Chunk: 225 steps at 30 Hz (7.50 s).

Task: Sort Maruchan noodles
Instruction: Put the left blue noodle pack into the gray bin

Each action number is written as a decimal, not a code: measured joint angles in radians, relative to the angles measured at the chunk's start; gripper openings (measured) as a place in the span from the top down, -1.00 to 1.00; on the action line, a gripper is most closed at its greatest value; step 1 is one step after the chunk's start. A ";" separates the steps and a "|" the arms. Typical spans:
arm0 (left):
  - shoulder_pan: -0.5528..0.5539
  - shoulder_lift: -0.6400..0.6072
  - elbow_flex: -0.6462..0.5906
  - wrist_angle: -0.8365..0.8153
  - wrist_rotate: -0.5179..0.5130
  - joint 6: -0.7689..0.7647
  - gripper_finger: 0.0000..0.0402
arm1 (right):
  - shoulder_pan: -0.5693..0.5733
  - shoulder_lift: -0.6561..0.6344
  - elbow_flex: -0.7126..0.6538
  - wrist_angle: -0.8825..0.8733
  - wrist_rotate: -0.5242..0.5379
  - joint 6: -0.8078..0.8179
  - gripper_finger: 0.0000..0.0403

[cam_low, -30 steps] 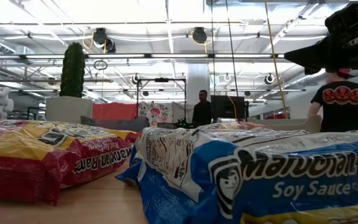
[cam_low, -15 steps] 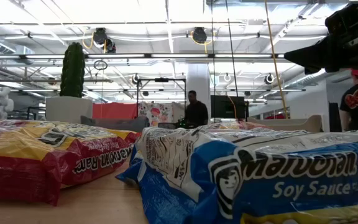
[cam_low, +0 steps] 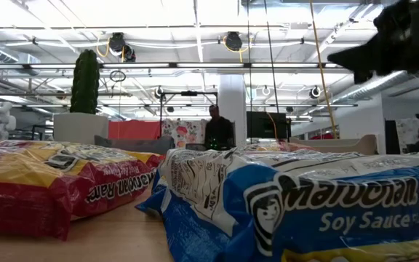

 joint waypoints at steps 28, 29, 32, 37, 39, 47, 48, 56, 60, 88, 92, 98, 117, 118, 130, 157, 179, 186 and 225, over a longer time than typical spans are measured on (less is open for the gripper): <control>0.006 0.032 0.000 -0.037 0.000 0.043 0.98 | 0.000 0.670 0.821 -0.231 0.125 0.018 1.00; 0.006 0.036 0.000 -0.036 0.000 0.037 0.98 | 0.000 0.689 0.858 -0.274 0.123 0.035 1.00; 0.006 0.040 0.000 -0.046 0.000 0.031 0.98 | 0.000 0.751 0.985 -0.422 0.098 0.065 1.00; 0.006 0.051 0.000 -0.081 0.000 0.032 0.98 | 0.000 0.856 1.177 -0.613 0.097 0.067 1.00; 0.006 0.057 0.000 -0.089 0.000 0.032 0.98 | 0.000 0.892 1.232 -0.660 0.099 0.081 1.00; 0.006 0.060 0.000 -0.081 0.000 0.006 0.98 | -0.009 1.000 1.319 -0.730 0.042 0.283 1.00; 0.006 0.060 0.000 -0.081 -0.005 0.005 0.98 | -0.008 1.008 1.319 -0.736 0.041 0.329 1.00; 0.006 0.060 0.000 -0.082 -0.052 0.006 0.98 | -0.007 1.055 1.319 -0.886 -0.136 0.485 1.00; 0.006 0.070 -0.001 -0.083 -0.091 0.006 0.98 | -0.007 1.073 1.319 -0.981 -0.139 0.500 1.00; -0.017 0.228 -0.001 -0.127 -0.090 -0.107 0.98 | -0.007 1.028 1.077 -1.196 -0.183 0.471 1.00; -0.016 0.249 -0.001 -0.278 -0.036 -0.257 0.98 | -0.006 1.022 1.013 -1.192 -0.234 0.477 1.00; -0.017 0.307 -0.003 -0.641 0.070 -0.503 0.98 | -0.006 1.021 0.961 -1.179 -0.243 0.490 1.00; -0.134 0.325 -0.482 -0.741 0.439 -1.052 0.63 | -0.006 0.981 0.953 -1.196 -0.242 0.310 1.00; -0.142 0.325 -0.498 -0.723 0.440 -1.073 0.55 | -0.007 0.975 0.953 -1.195 -0.242 0.298 1.00; -0.254 0.326 -0.696 -0.613 0.439 -1.223 -0.03 | -0.007 0.955 0.953 -1.192 -0.237 0.237 1.00; -0.274 0.324 -0.888 -0.314 0.328 -1.067 0.06 | -0.008 0.955 0.953 -1.030 -0.205 0.330 1.00; -0.257 0.326 -0.735 -0.386 0.215 -0.977 0.98 | -0.080 0.956 0.953 -1.008 -0.108 0.243 1.00; -0.231 0.326 -0.576 -0.590 0.124 -0.763 0.99 | -0.081 0.956 0.953 -0.882 -0.158 0.567 1.00; 0.047 0.324 -0.106 -0.376 -0.174 0.141 1.00 | 0.022 1.103 0.953 -0.273 -0.078 0.767 0.30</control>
